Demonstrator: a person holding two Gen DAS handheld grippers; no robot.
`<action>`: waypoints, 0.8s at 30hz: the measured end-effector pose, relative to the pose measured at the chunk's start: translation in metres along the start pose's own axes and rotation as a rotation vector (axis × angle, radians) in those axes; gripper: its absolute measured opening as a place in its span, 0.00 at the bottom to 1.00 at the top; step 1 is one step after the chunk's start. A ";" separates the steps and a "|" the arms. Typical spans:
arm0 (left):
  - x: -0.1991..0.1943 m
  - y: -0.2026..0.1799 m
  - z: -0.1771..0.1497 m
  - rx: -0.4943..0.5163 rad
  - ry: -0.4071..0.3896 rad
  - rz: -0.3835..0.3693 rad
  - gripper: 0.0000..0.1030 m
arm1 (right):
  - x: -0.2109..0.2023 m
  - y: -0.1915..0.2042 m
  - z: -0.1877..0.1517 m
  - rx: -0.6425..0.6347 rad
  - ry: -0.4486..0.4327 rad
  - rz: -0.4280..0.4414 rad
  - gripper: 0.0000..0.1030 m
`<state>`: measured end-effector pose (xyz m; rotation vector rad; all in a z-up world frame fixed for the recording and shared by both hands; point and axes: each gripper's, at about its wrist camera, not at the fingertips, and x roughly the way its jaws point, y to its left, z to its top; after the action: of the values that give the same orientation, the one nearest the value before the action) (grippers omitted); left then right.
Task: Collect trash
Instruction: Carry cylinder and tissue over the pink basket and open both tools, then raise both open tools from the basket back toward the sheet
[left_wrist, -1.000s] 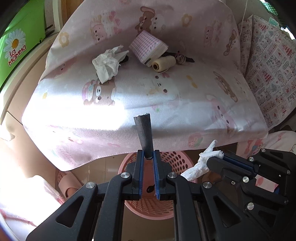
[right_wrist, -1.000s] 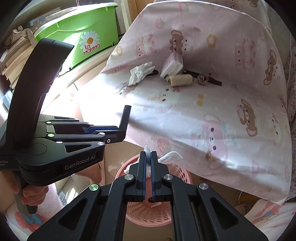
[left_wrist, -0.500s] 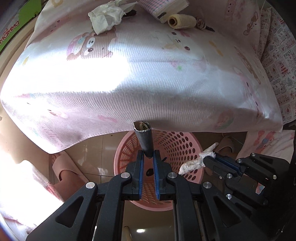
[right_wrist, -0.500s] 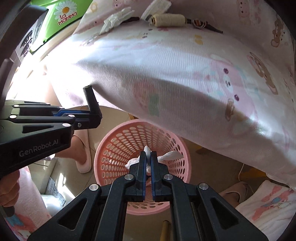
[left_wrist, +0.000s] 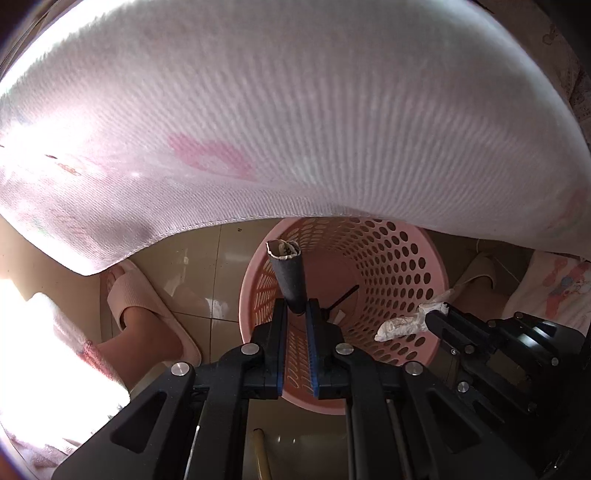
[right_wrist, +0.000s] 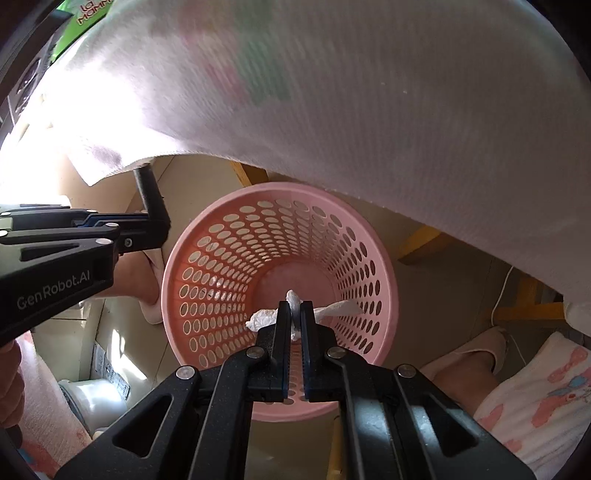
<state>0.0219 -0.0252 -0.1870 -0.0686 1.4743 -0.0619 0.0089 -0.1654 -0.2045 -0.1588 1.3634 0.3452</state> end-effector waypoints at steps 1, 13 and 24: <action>0.003 0.001 0.000 -0.013 0.006 0.010 0.09 | 0.005 -0.002 0.000 0.013 0.018 0.002 0.05; 0.022 0.009 -0.002 -0.049 0.069 0.006 0.30 | 0.037 -0.006 -0.005 0.038 0.119 0.013 0.14; 0.019 0.010 -0.001 -0.049 0.070 0.030 0.40 | 0.035 -0.002 -0.005 0.029 0.094 -0.008 0.47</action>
<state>0.0227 -0.0171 -0.2072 -0.0851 1.5464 -0.0038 0.0105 -0.1638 -0.2397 -0.1582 1.4597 0.3140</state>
